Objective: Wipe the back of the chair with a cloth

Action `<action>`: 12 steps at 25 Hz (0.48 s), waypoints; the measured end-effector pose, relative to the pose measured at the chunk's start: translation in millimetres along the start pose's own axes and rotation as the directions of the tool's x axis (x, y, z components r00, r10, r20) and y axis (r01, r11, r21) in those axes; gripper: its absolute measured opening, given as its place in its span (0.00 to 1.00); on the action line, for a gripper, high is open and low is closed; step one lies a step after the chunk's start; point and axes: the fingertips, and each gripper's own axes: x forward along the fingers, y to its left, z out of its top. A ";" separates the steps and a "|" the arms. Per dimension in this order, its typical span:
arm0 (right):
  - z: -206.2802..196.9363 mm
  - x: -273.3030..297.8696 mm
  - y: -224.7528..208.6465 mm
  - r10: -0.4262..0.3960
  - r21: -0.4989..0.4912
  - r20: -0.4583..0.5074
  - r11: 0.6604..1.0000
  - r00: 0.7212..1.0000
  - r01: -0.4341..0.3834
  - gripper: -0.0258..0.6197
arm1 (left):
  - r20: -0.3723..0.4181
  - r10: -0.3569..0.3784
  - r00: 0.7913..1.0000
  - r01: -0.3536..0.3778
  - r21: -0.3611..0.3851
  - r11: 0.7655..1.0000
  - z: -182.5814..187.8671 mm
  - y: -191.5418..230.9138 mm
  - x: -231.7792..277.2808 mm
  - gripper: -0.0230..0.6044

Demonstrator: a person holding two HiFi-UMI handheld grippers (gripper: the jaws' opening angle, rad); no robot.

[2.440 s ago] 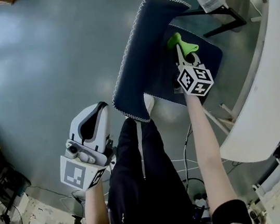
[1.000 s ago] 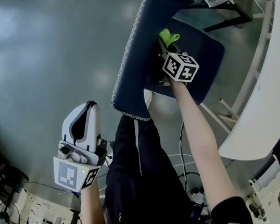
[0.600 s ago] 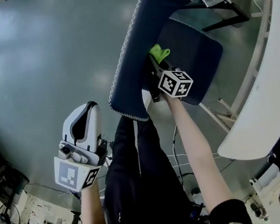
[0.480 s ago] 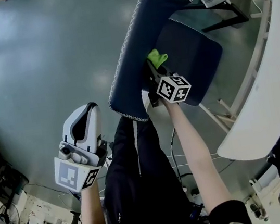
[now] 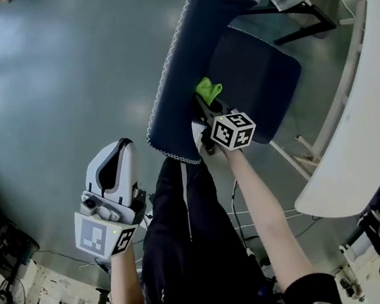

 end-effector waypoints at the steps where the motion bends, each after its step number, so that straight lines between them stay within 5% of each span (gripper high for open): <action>1: -3.1 -1.4 1.5 0.003 0.004 -0.004 1.000 1.000 -0.003 0.07 | 0.002 0.000 1.000 0.000 0.000 1.000 0.7 -0.6 -0.3 0.06; 12: -42.5 -17.2 12.9 0.070 0.070 -0.052 0.995 0.996 -0.066 0.07 | 0.008 0.001 1.000 -0.001 0.004 1.000 0.6 -7.0 -4.5 0.06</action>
